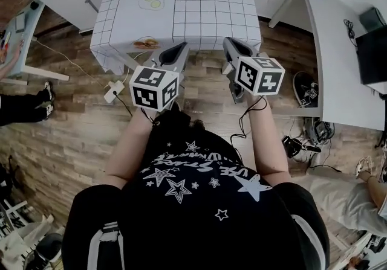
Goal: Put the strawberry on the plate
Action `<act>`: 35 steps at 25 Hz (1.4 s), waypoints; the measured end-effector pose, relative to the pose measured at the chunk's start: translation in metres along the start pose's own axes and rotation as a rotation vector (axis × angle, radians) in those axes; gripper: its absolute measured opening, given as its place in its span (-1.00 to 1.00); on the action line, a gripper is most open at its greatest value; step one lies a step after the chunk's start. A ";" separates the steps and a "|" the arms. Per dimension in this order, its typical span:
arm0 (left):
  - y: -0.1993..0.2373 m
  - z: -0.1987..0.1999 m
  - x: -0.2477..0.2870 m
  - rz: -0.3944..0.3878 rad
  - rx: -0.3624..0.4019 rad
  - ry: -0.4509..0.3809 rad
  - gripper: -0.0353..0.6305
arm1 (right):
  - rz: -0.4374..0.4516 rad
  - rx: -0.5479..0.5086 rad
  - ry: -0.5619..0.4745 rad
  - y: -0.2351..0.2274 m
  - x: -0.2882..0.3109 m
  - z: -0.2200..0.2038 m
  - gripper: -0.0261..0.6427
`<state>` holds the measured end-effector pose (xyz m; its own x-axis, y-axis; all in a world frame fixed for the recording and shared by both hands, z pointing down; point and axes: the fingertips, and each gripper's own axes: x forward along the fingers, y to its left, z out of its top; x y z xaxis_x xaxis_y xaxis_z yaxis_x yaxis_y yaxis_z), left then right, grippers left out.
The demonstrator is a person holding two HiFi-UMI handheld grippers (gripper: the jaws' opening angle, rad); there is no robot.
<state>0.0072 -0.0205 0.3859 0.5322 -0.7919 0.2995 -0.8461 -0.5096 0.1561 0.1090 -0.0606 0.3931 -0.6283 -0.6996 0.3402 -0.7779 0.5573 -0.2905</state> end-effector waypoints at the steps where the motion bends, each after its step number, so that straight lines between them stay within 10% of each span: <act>1: -0.002 -0.004 -0.006 0.003 0.002 0.007 -0.88 | 0.011 0.007 -0.001 0.005 0.002 -0.003 -0.89; 35: 0.039 -0.043 -0.205 -0.075 -0.019 -0.063 -0.88 | -0.068 -0.075 0.033 0.211 -0.031 -0.060 -0.89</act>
<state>-0.1367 0.1364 0.3712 0.5941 -0.7717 0.2269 -0.8041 -0.5620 0.1939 -0.0364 0.1059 0.3752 -0.5731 -0.7228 0.3861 -0.8168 0.5417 -0.1983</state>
